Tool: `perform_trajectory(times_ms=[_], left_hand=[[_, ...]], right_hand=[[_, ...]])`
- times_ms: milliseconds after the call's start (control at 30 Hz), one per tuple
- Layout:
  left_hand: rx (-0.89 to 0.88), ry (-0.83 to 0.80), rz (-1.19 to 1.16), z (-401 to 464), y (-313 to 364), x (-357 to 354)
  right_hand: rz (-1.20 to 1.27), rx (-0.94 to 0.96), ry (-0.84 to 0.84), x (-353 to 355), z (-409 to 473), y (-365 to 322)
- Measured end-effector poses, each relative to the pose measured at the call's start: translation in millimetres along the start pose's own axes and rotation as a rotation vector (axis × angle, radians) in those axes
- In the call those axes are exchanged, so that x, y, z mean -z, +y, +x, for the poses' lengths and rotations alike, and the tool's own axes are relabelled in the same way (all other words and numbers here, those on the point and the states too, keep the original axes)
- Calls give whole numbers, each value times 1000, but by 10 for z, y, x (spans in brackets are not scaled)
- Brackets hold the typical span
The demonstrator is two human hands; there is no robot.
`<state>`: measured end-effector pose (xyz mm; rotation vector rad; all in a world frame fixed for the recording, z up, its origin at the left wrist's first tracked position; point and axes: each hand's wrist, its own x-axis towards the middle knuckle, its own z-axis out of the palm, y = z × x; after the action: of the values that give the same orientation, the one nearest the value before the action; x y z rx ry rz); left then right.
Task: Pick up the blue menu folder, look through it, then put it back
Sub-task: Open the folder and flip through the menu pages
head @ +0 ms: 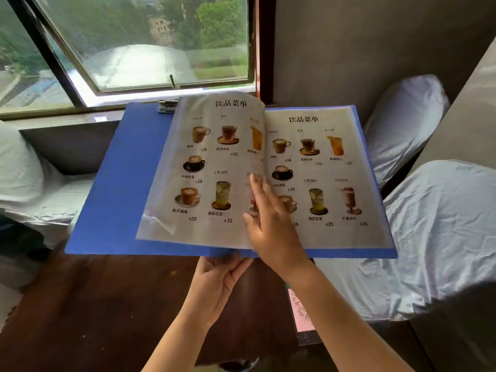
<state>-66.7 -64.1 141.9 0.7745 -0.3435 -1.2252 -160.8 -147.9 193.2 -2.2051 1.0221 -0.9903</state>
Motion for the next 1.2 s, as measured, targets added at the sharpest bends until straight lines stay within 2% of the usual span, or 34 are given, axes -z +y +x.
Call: perform_trajectory(times_ms=[67,233,333,367,433,533,600,667,700,767,800,1033,1200], left_hand=[[-11,-3,1,-29,6,-18],[-23,-49,23,-96,31,-62],[-20,-53,32,-115,19,-75],[-19,-50,40,-118,13,-77],[-17,-40,54,-130,13,-76],[-10,-40,40,-161,42,-58],[0,-33,14,-171,55,-36],[10,-15,-6,-164,45,-12],[11,-5,-11,-159,37,-2],[7,11,-15,-149,29,12],[3,13,-13,-145,29,19],[-11,22,3,-116,72,90],[-73,7,174,-119,113,173]], right_hand=[[-72,48,-55,-6,1,8],[-418,115,-48,-15,-53,55],[-390,111,-109,41,-96,35],[-311,99,-81,103,-91,28],[-222,33,95,324,-88,82],[-353,-136,400,816,-134,356],[-416,-335,362,1155,-211,580],[-313,-533,192,1416,-306,782],[-158,-605,119,1511,-350,838],[196,-641,24,1618,-438,933],[291,-618,5,1637,-477,979],[448,-459,-19,1544,-592,1102],[540,-428,24,1432,-607,1146]])
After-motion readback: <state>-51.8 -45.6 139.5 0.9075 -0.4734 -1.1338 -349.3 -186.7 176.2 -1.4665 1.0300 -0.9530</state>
